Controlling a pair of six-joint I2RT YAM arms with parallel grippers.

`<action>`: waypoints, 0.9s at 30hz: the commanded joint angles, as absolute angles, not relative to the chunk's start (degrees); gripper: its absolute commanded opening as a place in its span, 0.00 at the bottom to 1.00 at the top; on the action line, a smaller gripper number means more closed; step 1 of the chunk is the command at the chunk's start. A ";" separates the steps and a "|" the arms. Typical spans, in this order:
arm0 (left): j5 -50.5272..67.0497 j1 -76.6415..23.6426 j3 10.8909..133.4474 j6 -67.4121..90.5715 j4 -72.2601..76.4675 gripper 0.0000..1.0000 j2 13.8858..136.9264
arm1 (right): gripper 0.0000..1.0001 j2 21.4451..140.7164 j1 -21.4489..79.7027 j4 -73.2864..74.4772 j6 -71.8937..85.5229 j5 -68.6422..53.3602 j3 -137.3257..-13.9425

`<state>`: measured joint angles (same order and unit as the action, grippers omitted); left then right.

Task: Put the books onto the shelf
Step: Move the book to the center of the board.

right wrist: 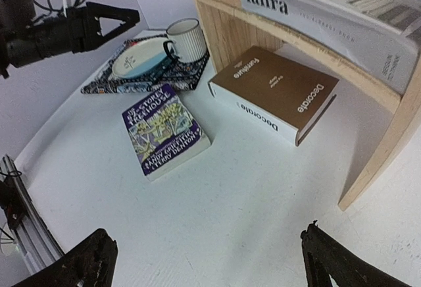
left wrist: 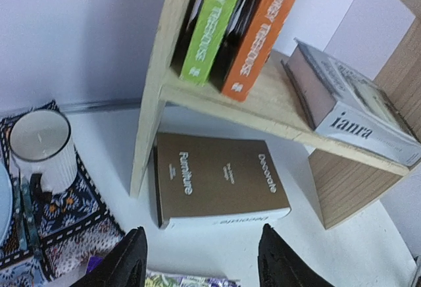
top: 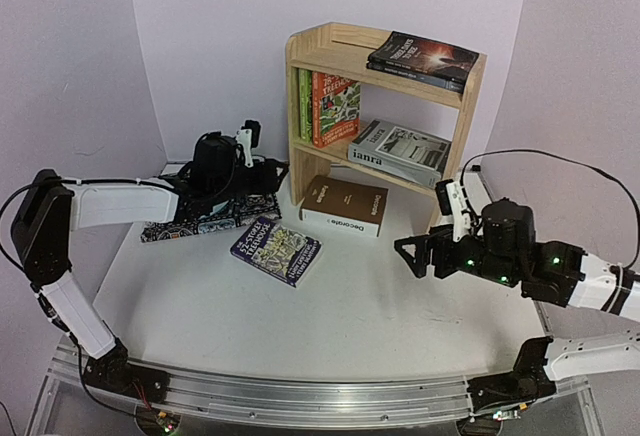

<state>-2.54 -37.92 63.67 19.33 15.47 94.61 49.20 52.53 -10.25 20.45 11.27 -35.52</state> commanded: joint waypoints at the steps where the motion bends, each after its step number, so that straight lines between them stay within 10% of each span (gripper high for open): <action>1: -2.17 -35.78 64.35 24.69 2.30 0.60 91.43 | 0.98 55.73 52.68 -10.44 21.13 9.16 -38.40; 15: 13.33 -24.12 53.53 24.68 -3.51 0.74 89.69 | 0.98 81.99 60.47 -11.78 15.50 13.54 -50.70; 27: 22.96 -24.28 58.55 29.96 5.93 0.60 100.03 | 0.98 86.04 64.43 -13.71 10.78 22.73 -54.49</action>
